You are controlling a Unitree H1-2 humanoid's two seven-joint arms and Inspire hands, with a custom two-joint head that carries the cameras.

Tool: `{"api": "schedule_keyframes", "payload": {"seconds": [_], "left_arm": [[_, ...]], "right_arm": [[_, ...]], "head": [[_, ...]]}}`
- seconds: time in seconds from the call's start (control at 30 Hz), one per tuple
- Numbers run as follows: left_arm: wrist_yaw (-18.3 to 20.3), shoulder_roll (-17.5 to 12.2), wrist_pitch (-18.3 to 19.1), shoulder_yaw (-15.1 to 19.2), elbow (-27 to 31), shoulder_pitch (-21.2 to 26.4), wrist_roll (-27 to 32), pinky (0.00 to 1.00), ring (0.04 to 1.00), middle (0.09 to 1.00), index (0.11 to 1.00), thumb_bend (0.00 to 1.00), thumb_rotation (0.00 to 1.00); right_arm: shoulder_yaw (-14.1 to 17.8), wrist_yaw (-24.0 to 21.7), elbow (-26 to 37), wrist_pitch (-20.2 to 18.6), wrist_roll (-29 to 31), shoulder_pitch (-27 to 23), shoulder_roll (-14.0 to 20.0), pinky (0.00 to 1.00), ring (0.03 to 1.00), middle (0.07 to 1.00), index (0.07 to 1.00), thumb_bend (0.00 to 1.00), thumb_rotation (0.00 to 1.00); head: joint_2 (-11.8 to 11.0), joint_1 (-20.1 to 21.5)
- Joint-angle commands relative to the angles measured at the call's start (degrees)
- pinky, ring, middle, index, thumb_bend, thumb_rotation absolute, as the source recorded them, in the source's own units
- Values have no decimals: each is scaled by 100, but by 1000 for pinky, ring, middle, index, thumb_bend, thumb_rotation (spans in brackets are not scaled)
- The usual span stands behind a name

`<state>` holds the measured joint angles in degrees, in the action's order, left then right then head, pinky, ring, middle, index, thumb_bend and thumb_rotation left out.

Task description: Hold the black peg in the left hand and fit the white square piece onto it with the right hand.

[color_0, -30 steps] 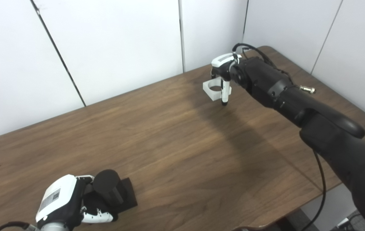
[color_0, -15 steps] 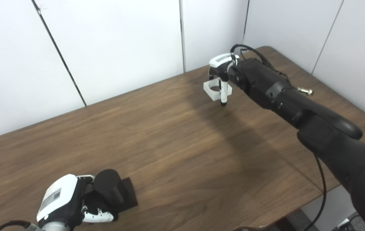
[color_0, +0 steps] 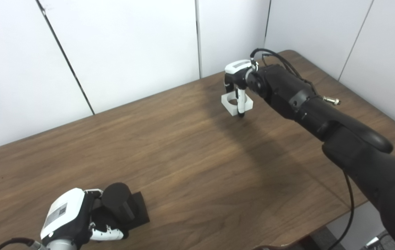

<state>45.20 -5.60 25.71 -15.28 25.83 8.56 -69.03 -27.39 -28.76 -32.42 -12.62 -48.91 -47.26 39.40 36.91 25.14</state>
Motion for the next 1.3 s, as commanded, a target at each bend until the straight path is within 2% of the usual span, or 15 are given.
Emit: {"api": "schedule_keyframes", "payload": {"seconds": [0.0, 0.07, 0.13, 0.17, 0.2, 0.27, 0.3, 0.43, 0.47, 0.53, 0.6, 0.8, 1.0, 1.13, 1.27], "left_arm": [[196, -35, 86, 44, -45, -62, -172, 956, 909, 780, 483, 524, 55], [196, -12, 86, 46, -45, -64, -180, 953, 909, 782, 483, 524, 55], [203, 33, 83, 27, -35, -66, -222, 953, 912, 783, 483, 524, 55], [215, 57, 83, 21, -22, -67, -240, 954, 911, 781, 483, 524, 55], [235, 96, 84, 7, -8, -66, -281, 957, 911, 781, 483, 524, 55], [251, 192, 93, 0, 11, -69, -363, 952, 907, 781, 483, 524, 56], [234, 263, 96, -12, 3, -64, -419, 950, 906, 781, 483, 524, 56], [141, 509, 71, -76, -53, -30, -579, 904, 883, 778, 483, 524, 55], [137, 553, 47, -109, -71, -12, -629, 900, 877, 775, 483, 524, 54], [169, 614, 4, -171, -110, 29, -731, 900, 875, 777, 483, 524, 54], [178, 688, 9, -181, -135, 42, -791, 873, 867, 780, 483, 524, 54], [275, 794, 1, -190, -141, 69, -928, 848, 859, 788, 483, 524, 53], [294, 847, -13, -153, -163, 87, -957, 849, 868, 794, 483, 523, 53], [318, 884, -5, -142, -183, 116, -983, 841, 865, 797, 483, 524, 54], [265, 890, -10, -145, -260, 134, -963, 827, 859, 796, 484, 524, 53]], "right_arm": [[15, -14, -20, 33, 14, -106, 32, 807, 866, 759, 485, 524, 129], [37, 31, -46, 71, 46, -92, 36, 815, 869, 759, 485, 523, 129], [10, 19, -6, 73, 3, -74, 74, 816, 862, 753, 484, 523, 129], [-30, -25, 59, 48, -60, -69, 98, 817, 858, 749, 485, 524, 130], [-64, -108, 169, 15, -115, -62, 132, 828, 861, 752, 485, 524, 132], [-97, -341, 502, -19, -169, -34, 210, 860, 875, 767, 486, 524, 134], [-82, -482, 785, 48, -136, -8, 275, 867, 878, 770, 486, 524, 134], [107, -764, 1615, 354, 153, 125, 440, 941, 893, 783, 484, 524, 135], [149, -833, 1856, 439, 234, 163, 465, 953, 899, 789, 485, 525, 136], [244, -964, 2319, 548, 422, 236, 473, 988, 906, 790, 485, 524, 137], [285, -1163, 2824, 572, 543, 276, 429, 997, 900, 784, 485, 524, 138], [280, -1440, 3660, 801, 749, 246, 173, 1000, 884, 779, 484, 525, 140], [304, -2006, 4711, 637, 902, 228, -115, 1000, 894, 781, 483, 525, 139], [418, -2289, 5153, 571, 1083, 253, -188, 1000, 899, 786, 484, 525, 139], [521, -2344, 5354, 650, 1184, 273, -275, 1000, 890, 773, 483, 526, 140]], "head": [[3, -22], [21, -77], [131, -402], [131, -402], [223, -679], [310, -928], [433, -1262], [612, -2011], [612, -2011], [689, -2272], [721, -2352], [817, -2534], [917, -2544], [969, -2519], [1029, -2522]]}}
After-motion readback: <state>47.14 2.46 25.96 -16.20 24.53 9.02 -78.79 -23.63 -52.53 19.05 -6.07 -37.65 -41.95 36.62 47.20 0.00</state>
